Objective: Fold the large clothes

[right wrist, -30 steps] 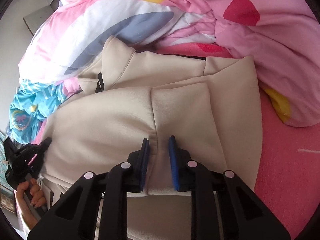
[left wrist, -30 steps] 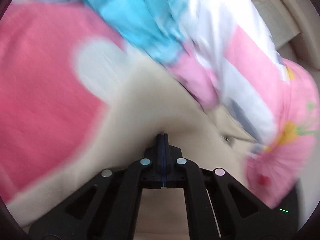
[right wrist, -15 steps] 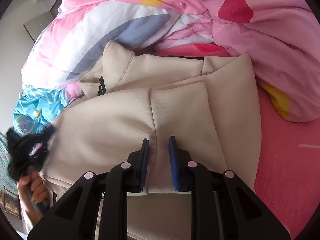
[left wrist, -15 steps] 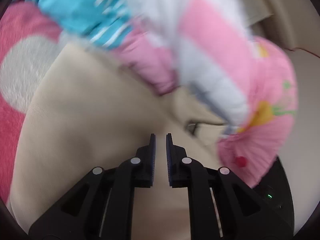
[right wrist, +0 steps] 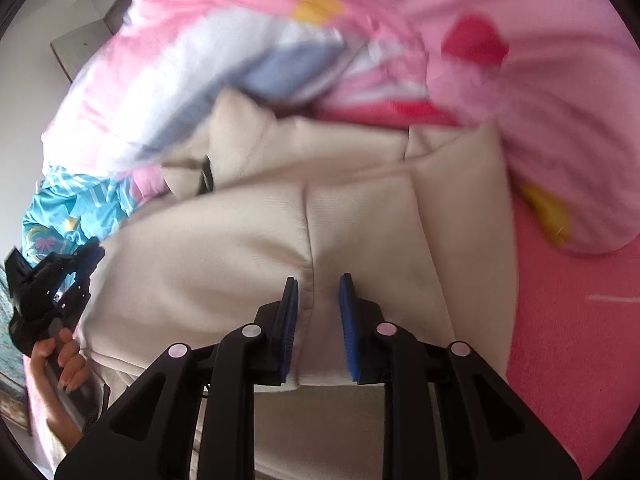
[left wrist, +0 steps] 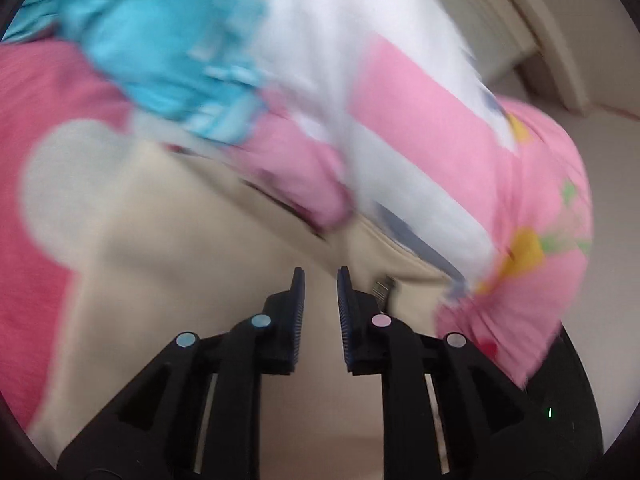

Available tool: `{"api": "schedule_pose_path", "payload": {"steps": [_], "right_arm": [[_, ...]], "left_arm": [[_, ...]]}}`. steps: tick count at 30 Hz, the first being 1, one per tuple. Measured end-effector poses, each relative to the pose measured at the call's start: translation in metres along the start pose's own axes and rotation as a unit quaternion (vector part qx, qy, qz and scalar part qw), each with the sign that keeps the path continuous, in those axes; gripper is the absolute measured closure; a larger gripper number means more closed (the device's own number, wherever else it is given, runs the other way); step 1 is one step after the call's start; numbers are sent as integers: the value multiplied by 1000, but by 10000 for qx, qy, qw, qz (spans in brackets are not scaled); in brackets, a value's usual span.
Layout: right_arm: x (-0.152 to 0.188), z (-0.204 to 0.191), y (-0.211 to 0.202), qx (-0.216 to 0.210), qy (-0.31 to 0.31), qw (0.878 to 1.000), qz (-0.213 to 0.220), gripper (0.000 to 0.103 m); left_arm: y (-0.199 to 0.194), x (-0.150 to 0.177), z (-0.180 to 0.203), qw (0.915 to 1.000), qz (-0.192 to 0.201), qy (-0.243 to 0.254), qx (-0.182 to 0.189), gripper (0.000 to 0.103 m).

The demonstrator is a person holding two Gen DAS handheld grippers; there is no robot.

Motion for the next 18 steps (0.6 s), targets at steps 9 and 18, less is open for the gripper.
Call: {"api": "schedule_pose_path", "payload": {"steps": [9,18], "right_arm": [[26,-58,30,43,-1497,9873,-539,64],[27,-54,29,65,-1307,9899,-553,63]], "left_arm": [[65,46,47,9741,-2080,700,544,102],[18,11,3,9920,-959,171,-799,98]]}}
Point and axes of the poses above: each gripper's, at about its wrist camera, not at the fingertips, and y roughly the way its jaws point, z to its right, x to its underside, the point moved 1 cm from there along y, roughly the way its jaws point, and after that the axes turned 7 degrees about y, right-handed, at the moved point
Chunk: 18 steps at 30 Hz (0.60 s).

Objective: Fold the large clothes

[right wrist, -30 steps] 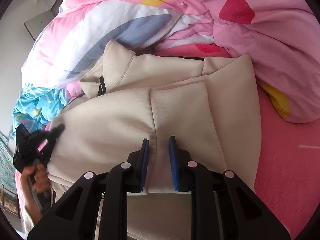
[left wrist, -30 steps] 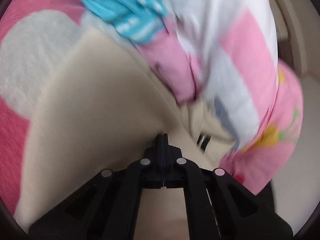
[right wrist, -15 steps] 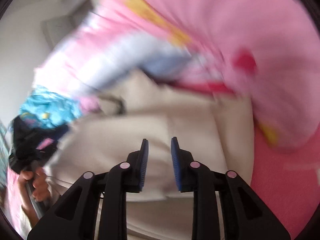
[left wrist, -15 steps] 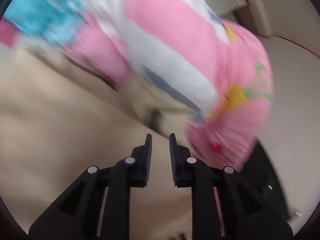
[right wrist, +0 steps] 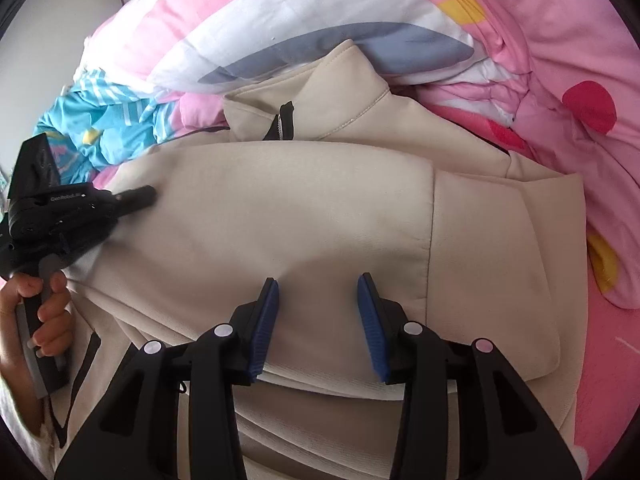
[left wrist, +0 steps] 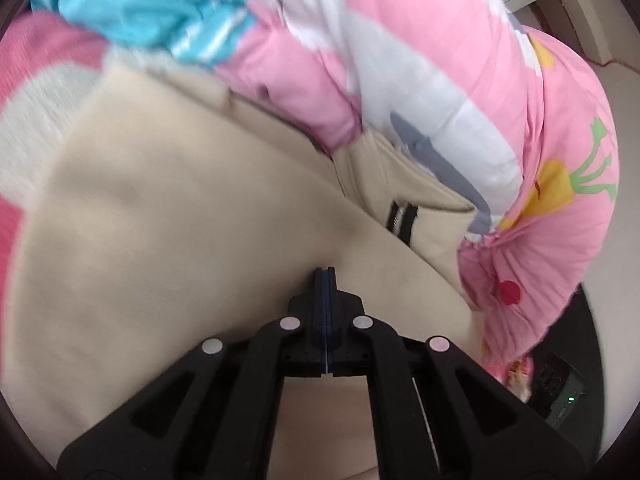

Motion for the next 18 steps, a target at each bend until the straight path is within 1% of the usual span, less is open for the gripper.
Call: {"api": "schedule_pose_path", "payload": {"steps": [1,3,4,5,6,7,8,9,11,12,13,14,15,16,17,18], "right_arm": [[0,-1,1,-9,0,10000,15,63],[1,1,0,-75,38,10000,32,63],[0,4,-1,-150,100,9998,37,63],[-1,6,-1,-203,154,9997,46,63],[-2,7,-2,-259,227,9994,61,63],[-3,9,-3,-288,286,9991,71,63],[-4,12,-5,-312,392,9987,110,63],[-5,15,-8,-312,503,9981,177,63],[-6,22,-14,-193,684,9970,316,61],[-7,26,-16,-233,792,9959,359,61],[-7,29,-16,-344,871,9950,339,61],[-7,30,-15,-388,913,9945,326,61],[-7,31,-14,-403,925,9944,319,61],[-7,29,-15,-373,881,9949,333,61],[-7,27,-14,-329,844,9953,333,61],[-7,26,-14,-304,811,9957,338,61]], "left_arm": [[-2,-2,9,9996,60,228,-179,93],[-2,-14,34,9954,211,783,-502,61],[-1,-20,47,9924,273,1035,-606,57],[4,-30,65,9866,283,1405,-780,56],[16,-35,79,9816,251,1635,-956,56],[23,-42,90,9771,216,1812,-1089,56],[33,-51,94,9748,119,1890,-1183,56],[51,-61,100,9737,-65,1854,-1322,56],[76,-71,103,9763,-323,1705,-1296,56],[89,-78,102,9791,-379,1580,-1223,56],[98,-84,99,9813,-337,1460,-1204,56],[103,-87,96,9809,-332,1383,-1327,56],[106,-94,90,9818,-174,1194,-1467,56],[107,-98,83,9856,11,985,-1377,56],[111,-101,79,9866,-5,860,-1387,56],[119,-104,73,9859,-72,773,-1484,57]]}}
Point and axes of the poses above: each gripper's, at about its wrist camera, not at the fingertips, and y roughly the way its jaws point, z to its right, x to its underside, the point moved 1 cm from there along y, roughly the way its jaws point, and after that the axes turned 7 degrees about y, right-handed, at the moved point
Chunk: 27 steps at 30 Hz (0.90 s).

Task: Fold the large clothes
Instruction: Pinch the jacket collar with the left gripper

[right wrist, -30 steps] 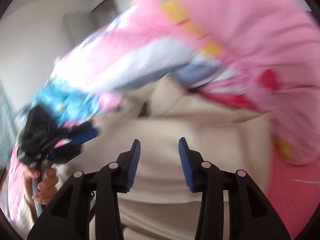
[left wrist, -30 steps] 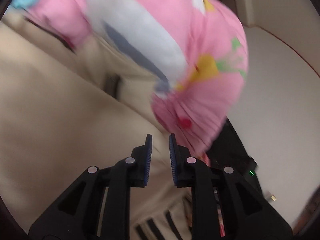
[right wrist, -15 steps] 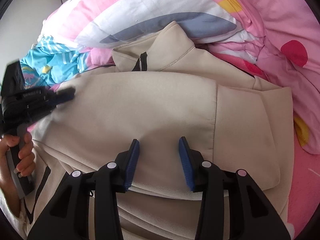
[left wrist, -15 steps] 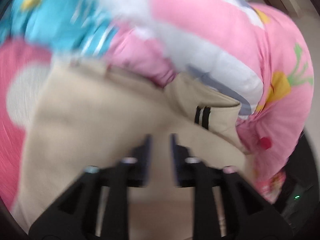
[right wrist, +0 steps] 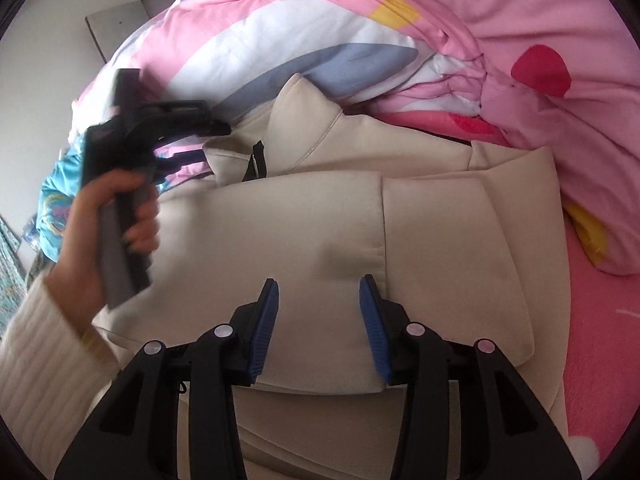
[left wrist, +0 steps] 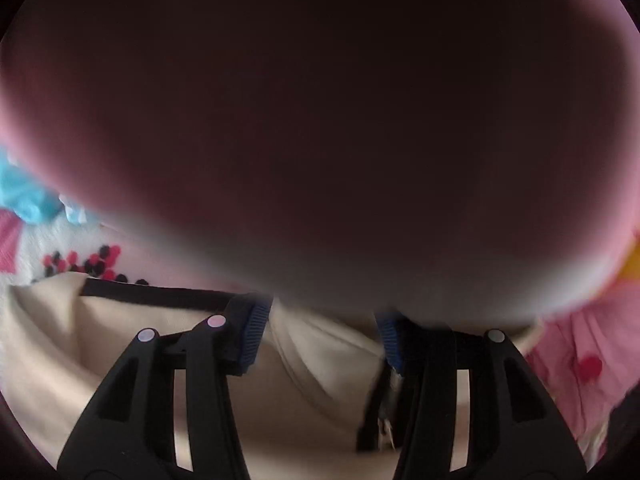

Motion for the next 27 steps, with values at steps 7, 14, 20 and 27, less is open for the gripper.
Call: {"api": "schedule_pose_path", "payload": {"steps": [7,14,20,27], "right_arm": [[-3,7,-9,-64,191,9995,261,61],[-7,-5,-48,-395,-102,9915,1239,61],[-3,-18,-61,-252,-510,9842,1678,61],[-8,-16,-77,-381,-420,9804,1885,60]], "left_arm": [[-41,20,23,9900,290,1160,-751,95],[-143,82,38,9728,833,2147,-255,95],[-145,150,-11,9646,737,2474,-535,95],[-100,152,-33,9859,158,1631,325,94]]}}
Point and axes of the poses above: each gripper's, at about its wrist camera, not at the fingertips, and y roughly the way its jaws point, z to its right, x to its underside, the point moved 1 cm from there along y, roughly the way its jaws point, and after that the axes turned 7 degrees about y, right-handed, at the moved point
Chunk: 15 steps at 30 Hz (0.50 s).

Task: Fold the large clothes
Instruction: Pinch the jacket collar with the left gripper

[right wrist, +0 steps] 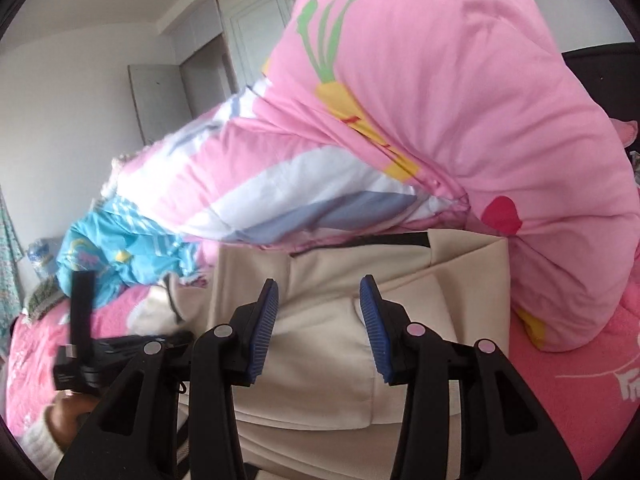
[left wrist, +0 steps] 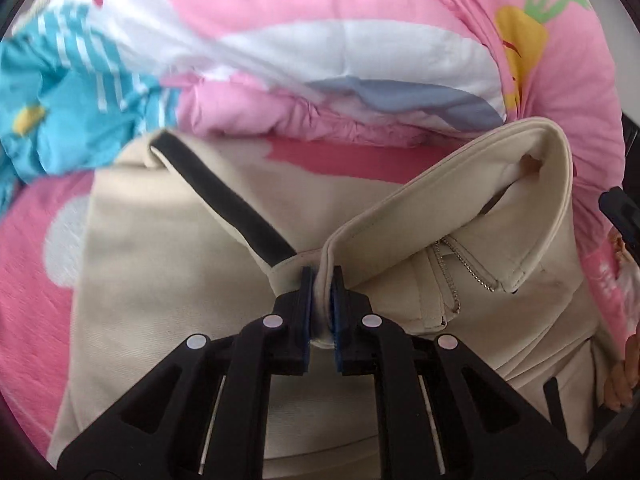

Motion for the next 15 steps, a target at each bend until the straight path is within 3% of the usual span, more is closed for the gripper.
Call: {"api": "schedule_pose_path", "payload": {"steps": [5,7,9,10,13,14,15], "right_arm": [[-18,-33,2,485,-565,9972,-75,58],[-36,-56,10,534,-881,9945,-181,52],[-62,-77,36,925,-1220,9877,-330,50],[-69,-81,49,979,-1264,9858,-504,50],[-68,-76,114,725,-940,9728,-1989,50],[-57,-72,128,556,-794,9648,-2443,55],[-46,-72,129,644,-849,9605,-2569,59]], "left_arm": [[5,5,-10,9987,166,-252,408,94],[6,4,-13,9981,179,-312,493,94],[9,1,-14,9981,156,-315,500,94],[8,1,-13,9982,164,-308,494,94],[2,1,-13,9973,233,-355,598,94],[-1,1,-17,9959,287,-443,730,94],[-6,0,-20,9938,363,-558,888,94]]}}
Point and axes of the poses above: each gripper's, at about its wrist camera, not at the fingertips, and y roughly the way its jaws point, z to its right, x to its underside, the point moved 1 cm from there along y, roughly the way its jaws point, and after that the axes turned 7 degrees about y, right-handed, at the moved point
